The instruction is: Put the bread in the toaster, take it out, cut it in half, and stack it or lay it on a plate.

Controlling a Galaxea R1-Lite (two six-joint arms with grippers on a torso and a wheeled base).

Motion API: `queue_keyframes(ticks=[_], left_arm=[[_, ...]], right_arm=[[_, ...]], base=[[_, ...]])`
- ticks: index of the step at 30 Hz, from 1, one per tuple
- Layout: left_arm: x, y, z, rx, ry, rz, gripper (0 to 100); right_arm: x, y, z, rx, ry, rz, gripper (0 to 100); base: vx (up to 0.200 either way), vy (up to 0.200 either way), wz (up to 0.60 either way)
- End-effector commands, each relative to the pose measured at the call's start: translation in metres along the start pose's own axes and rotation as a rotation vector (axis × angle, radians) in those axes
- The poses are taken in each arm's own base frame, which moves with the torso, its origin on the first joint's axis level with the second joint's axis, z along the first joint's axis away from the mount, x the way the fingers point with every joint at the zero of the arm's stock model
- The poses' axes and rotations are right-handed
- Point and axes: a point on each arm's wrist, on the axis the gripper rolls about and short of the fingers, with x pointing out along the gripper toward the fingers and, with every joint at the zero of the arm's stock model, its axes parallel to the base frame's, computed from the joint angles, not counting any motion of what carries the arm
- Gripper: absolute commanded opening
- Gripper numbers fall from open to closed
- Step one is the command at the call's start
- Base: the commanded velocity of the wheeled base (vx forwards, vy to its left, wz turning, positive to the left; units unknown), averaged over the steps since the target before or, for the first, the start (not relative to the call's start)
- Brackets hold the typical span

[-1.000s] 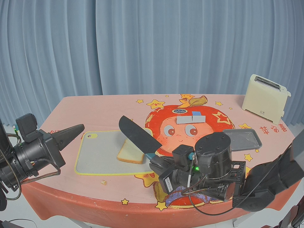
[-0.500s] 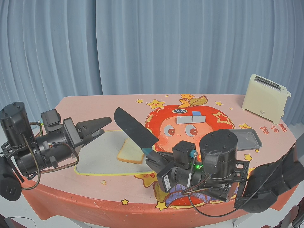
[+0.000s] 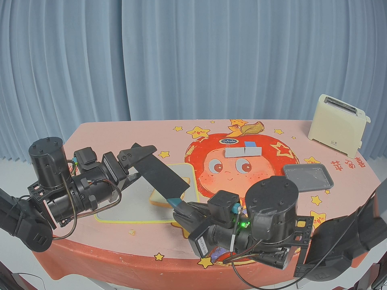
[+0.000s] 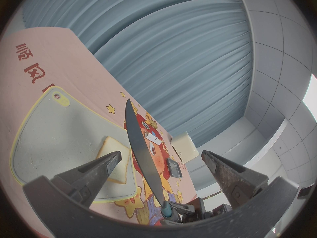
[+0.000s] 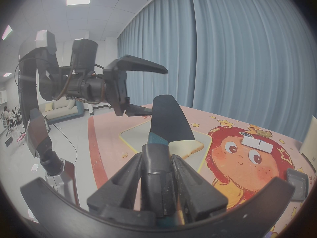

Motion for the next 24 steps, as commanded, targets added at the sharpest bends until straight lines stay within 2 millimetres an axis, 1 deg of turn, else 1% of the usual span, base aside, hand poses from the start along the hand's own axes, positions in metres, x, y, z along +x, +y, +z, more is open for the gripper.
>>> queue_keyframes(ticks=[1,2,3,13,18,19,22,24], left_arm=[[0.0069,0.0072,-0.0022,-0.01,0.014,0.024,100],[0.0077,0.0076,-0.0017,-0.011,0.013,0.025,100],[0.0079,0.0073,-0.0014,-0.019,0.012,0.024,0],[0.0072,0.0067,-0.0023,-0.032,0.017,0.021,0],[0.0072,0.0066,-0.0028,-0.03,0.018,0.02,0],[0.0072,0.0066,-0.0028,-0.03,0.018,0.02,0],[0.0065,0.0068,-0.0032,-0.031,0.019,0.021,0],[0.0058,0.0064,-0.0033,-0.03,0.021,0.018,0]], right_arm=[[-0.0018,0.0051,-0.0007,-0.005,0.0,0.013,0],[-0.0018,0.0051,-0.0007,-0.005,0.0,0.013,0],[-0.0018,0.0051,-0.0007,-0.005,0.0,0.013,0],[-0.0008,0.0053,-0.0001,0.01,-0.021,0.012,0],[0.0052,0.0052,-0.0051,0.012,-0.048,0.01,0],[0.0054,0.0052,-0.0059,0.011,-0.053,0.009,100],[0.0059,0.0052,-0.0057,0.012,-0.071,0.009,100],[0.0045,0.0051,-0.0012,0.028,-0.101,0.006,100]], base=[[0.0,0.0,0.0],[0.0,0.0,0.0],[0.0,0.0,0.0],[0.0,0.0,0.0],[0.0,0.0,0.0],[0.0,0.0,0.0],[0.0,0.0,0.0],[0.0,0.0,0.0]])
